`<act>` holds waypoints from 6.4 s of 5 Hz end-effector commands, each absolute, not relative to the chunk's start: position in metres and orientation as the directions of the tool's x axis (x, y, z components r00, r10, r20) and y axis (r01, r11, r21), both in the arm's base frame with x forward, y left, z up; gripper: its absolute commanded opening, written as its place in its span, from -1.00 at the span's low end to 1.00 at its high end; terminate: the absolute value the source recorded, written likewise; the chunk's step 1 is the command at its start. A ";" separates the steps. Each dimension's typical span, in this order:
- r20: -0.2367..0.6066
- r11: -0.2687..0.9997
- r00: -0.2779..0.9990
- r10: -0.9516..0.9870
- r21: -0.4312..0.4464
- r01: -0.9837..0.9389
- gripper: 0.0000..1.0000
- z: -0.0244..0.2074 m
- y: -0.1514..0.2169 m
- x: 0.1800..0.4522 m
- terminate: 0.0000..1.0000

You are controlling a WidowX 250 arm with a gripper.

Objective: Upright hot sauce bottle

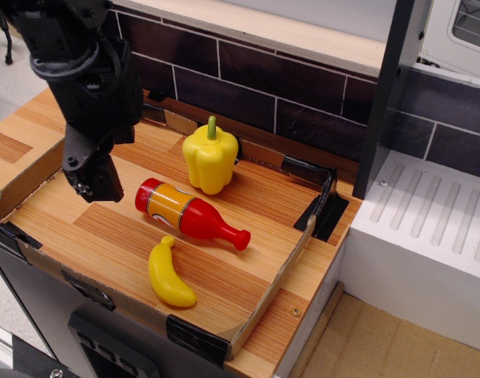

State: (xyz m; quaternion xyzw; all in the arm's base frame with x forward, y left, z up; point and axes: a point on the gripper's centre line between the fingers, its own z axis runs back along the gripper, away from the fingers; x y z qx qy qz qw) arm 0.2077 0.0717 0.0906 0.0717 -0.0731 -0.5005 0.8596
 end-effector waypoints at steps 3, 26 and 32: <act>-0.023 0.319 0.324 -0.946 0.124 0.940 1.00 0.088 0.020 0.224 -1.00; 0.900 0.285 0.058 -0.431 0.075 0.956 -1.00 0.107 0.010 0.235 -1.00; 0.935 0.426 0.156 -0.317 -0.006 0.905 1.00 0.089 0.004 0.227 -1.00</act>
